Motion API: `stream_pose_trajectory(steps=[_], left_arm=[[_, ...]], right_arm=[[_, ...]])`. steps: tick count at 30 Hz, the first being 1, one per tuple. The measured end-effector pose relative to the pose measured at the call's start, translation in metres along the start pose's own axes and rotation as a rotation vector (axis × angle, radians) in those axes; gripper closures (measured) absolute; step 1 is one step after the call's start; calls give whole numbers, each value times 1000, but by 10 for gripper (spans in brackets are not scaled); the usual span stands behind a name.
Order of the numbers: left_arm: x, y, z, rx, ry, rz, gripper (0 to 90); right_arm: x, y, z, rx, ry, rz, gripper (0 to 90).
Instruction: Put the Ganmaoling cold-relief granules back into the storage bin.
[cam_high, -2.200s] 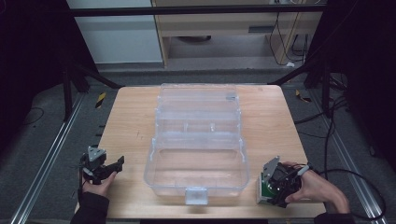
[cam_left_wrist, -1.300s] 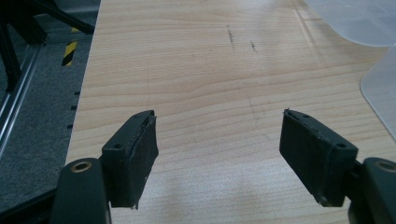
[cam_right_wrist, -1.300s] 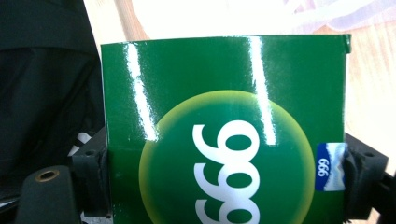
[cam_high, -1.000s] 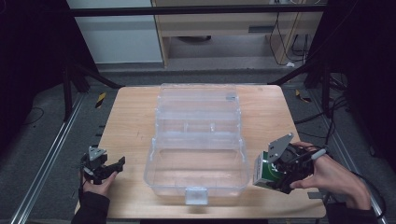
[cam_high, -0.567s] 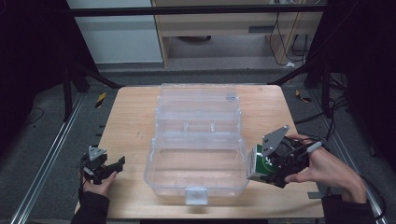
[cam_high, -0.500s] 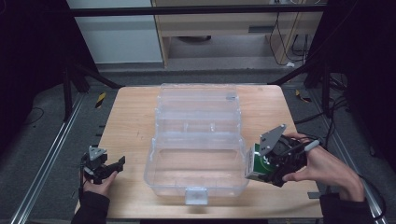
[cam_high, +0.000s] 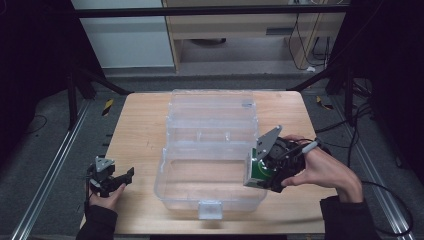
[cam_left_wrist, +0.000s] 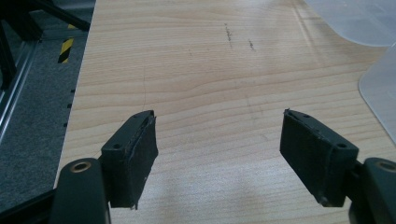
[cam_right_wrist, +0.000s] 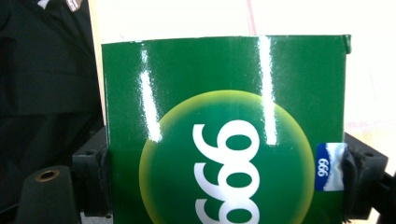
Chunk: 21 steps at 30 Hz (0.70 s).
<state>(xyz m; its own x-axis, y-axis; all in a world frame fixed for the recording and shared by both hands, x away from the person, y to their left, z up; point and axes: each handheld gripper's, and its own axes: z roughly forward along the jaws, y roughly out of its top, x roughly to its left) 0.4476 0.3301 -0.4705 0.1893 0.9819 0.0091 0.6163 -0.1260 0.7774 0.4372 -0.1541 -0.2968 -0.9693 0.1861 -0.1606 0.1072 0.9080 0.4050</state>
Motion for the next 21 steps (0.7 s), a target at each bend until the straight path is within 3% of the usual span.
stream_pose_trajectory(steps=[21], left_arm=[[1, 0, 0, -3, -6, -5, 266]], right_arm=[[-2, 22, 36, -13, 31, -29, 158]])
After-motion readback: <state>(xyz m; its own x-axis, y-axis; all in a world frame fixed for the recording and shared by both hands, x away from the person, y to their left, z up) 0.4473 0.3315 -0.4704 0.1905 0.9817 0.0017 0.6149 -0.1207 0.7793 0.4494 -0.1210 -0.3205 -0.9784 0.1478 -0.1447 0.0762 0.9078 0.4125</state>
